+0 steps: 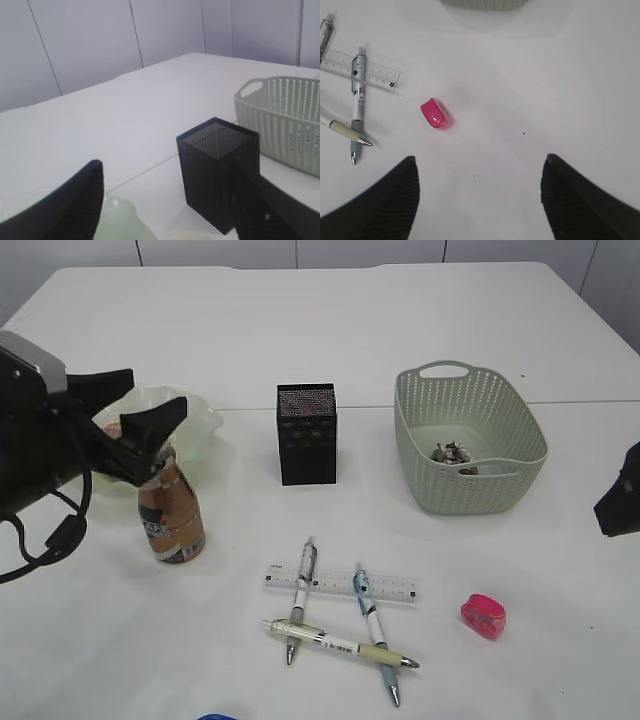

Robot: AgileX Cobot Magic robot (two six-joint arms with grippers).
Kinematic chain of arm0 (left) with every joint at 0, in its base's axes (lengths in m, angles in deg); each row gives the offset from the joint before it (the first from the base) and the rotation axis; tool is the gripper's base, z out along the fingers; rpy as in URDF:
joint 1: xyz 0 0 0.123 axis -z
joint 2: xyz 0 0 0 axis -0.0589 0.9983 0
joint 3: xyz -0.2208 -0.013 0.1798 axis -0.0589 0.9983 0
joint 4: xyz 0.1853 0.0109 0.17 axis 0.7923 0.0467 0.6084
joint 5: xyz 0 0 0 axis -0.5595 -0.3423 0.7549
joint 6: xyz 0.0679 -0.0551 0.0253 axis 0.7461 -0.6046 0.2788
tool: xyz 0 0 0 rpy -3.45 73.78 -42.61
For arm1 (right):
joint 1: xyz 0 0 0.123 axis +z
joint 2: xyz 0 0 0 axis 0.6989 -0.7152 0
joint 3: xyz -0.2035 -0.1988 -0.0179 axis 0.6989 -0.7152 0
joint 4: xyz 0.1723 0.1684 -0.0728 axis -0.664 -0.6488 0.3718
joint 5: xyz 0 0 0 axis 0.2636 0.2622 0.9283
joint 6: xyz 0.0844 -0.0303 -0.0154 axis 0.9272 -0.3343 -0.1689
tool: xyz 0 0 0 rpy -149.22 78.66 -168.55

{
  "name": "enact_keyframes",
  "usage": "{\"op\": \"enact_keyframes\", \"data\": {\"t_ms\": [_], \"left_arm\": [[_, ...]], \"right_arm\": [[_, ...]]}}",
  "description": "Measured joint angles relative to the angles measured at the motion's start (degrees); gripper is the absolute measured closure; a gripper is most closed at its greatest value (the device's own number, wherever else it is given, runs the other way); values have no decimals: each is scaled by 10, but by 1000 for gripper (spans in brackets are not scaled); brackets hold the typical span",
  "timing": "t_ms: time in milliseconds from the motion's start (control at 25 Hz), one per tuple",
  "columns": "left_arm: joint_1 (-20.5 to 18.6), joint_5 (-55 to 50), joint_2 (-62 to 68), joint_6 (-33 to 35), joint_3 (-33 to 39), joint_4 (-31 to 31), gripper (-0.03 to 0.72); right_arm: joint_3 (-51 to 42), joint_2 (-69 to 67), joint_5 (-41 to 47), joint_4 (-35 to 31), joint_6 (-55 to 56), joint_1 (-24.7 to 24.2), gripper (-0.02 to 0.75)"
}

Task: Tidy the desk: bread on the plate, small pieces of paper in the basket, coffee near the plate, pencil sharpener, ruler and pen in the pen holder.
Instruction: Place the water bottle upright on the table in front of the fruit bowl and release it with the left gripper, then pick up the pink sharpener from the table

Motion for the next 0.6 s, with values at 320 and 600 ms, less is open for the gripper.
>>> {"op": "enact_keyframes", "data": {"t_ms": [320, 600], "left_arm": [[-34, -2, -62, -8, 4, -28, 126], [-92, -67, -107, -34, 6, -76, 132]], "right_arm": [[0, 0, 0, 0, 0, 0, 183], [0, 0, 0, 0, 0, 0, 183]]}}
